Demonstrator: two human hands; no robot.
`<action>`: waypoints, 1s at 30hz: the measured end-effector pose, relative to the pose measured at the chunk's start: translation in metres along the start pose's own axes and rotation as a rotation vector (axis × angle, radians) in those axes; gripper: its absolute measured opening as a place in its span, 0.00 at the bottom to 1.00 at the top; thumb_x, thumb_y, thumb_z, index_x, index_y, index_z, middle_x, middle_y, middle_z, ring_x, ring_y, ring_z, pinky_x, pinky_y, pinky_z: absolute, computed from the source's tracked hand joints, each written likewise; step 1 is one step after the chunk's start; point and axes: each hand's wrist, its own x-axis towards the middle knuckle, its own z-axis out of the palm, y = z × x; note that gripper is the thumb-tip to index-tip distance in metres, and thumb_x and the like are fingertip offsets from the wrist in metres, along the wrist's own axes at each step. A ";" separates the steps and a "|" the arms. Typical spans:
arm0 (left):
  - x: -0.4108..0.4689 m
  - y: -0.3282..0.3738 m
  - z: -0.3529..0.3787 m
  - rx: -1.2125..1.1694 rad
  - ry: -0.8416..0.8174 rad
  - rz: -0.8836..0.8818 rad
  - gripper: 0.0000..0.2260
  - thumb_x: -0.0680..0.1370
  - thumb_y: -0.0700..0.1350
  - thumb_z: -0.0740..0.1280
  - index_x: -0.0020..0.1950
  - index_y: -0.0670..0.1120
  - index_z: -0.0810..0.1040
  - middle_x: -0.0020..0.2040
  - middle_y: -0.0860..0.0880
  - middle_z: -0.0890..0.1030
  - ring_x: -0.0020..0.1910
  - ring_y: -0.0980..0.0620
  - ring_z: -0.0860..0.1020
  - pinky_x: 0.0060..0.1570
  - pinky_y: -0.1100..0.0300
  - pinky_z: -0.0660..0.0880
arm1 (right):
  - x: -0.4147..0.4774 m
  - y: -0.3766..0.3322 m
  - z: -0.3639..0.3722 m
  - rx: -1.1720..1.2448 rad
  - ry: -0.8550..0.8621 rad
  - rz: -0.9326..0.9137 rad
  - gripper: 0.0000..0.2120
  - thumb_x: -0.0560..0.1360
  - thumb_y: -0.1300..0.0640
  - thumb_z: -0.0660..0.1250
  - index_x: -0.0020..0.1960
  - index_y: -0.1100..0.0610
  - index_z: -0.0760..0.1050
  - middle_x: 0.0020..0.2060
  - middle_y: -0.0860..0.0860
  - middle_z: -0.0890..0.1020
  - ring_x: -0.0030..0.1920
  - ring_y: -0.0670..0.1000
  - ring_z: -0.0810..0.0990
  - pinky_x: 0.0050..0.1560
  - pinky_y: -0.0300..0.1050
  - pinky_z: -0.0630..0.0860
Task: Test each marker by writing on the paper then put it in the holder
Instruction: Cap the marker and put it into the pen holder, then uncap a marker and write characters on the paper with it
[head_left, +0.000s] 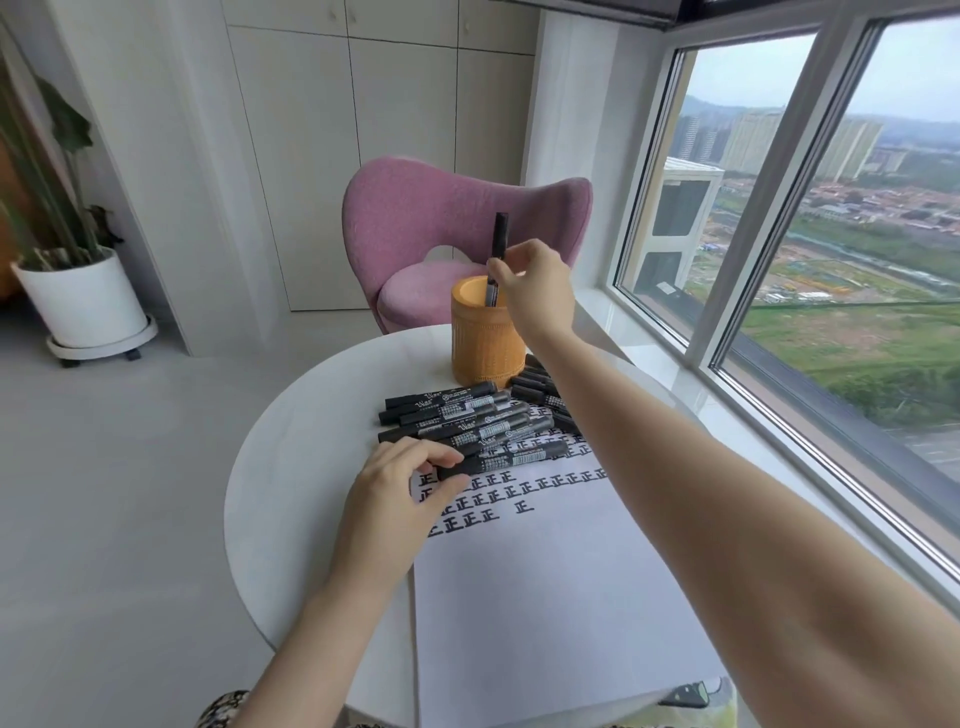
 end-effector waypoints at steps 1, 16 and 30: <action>0.000 0.000 0.000 0.007 -0.003 0.004 0.09 0.68 0.43 0.76 0.45 0.52 0.81 0.42 0.62 0.78 0.44 0.58 0.75 0.46 0.70 0.70 | 0.002 0.005 0.003 -0.060 -0.020 0.017 0.09 0.75 0.53 0.67 0.52 0.56 0.79 0.49 0.52 0.83 0.54 0.53 0.78 0.49 0.50 0.75; 0.001 -0.002 0.003 0.047 -0.038 -0.023 0.12 0.68 0.43 0.76 0.49 0.52 0.81 0.45 0.58 0.77 0.42 0.56 0.75 0.42 0.70 0.67 | -0.027 0.033 -0.012 -0.072 0.014 -0.046 0.10 0.76 0.58 0.67 0.54 0.61 0.77 0.55 0.58 0.75 0.53 0.51 0.70 0.51 0.41 0.67; 0.002 -0.003 0.005 -0.085 0.052 -0.051 0.08 0.71 0.37 0.72 0.47 0.48 0.83 0.44 0.54 0.77 0.38 0.57 0.75 0.41 0.73 0.69 | -0.157 0.035 -0.070 0.042 -0.269 0.034 0.07 0.76 0.58 0.67 0.40 0.58 0.79 0.35 0.49 0.79 0.33 0.42 0.72 0.36 0.32 0.67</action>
